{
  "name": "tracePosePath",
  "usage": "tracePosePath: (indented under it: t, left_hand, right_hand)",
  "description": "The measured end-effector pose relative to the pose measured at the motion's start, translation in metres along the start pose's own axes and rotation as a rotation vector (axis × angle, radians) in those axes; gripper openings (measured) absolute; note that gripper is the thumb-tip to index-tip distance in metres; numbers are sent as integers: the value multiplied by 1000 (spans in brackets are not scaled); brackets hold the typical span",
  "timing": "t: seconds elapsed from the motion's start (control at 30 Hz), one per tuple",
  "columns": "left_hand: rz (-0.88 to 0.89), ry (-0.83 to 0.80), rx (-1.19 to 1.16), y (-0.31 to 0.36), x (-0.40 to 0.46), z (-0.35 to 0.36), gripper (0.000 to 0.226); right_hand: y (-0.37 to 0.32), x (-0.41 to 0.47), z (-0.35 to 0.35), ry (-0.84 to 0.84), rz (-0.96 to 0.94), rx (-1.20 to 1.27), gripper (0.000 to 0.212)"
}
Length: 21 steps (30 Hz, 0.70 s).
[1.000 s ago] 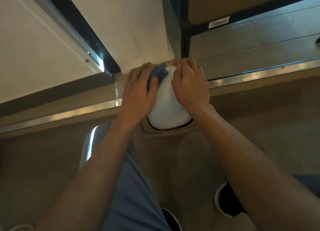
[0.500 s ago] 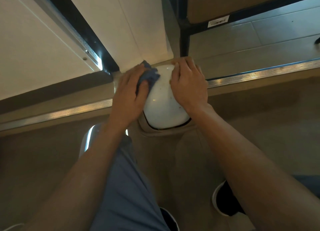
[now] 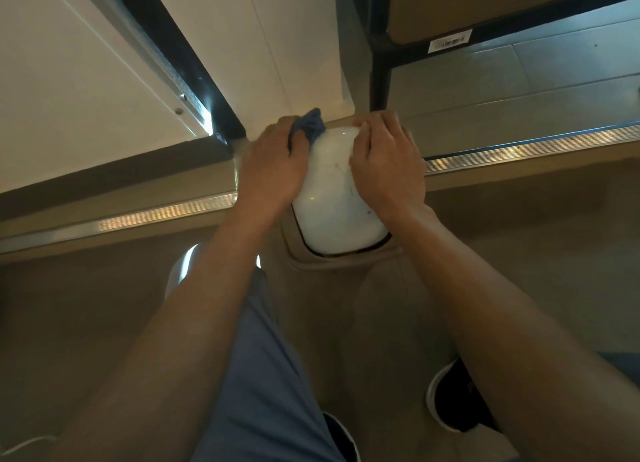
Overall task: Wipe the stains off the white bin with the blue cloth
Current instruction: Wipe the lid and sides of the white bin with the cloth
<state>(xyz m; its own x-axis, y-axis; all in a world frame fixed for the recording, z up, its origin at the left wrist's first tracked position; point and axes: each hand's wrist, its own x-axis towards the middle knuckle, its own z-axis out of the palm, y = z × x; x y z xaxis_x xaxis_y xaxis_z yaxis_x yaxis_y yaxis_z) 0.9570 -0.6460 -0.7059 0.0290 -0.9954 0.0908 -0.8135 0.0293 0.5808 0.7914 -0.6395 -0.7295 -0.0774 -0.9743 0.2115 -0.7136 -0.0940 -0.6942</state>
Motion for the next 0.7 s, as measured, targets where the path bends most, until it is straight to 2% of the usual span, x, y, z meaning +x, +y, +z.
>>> tracePosePath:
  t: [0.13, 0.27, 0.43, 0.7]
  left_hand:
    - [181, 78, 133, 12, -28, 16, 42]
    - [407, 196, 265, -19, -74, 8, 38]
    - [212, 270, 151, -11, -44, 7, 36]
    - [353, 282, 213, -29, -77, 5, 33]
  right_hand:
    - [1, 1, 1, 20, -3, 24, 29]
    - [1, 1, 0, 2, -29, 13, 34]
    - [1, 0, 2, 16, -20, 10, 32]
    - [2, 0, 1, 4, -28, 16, 31]
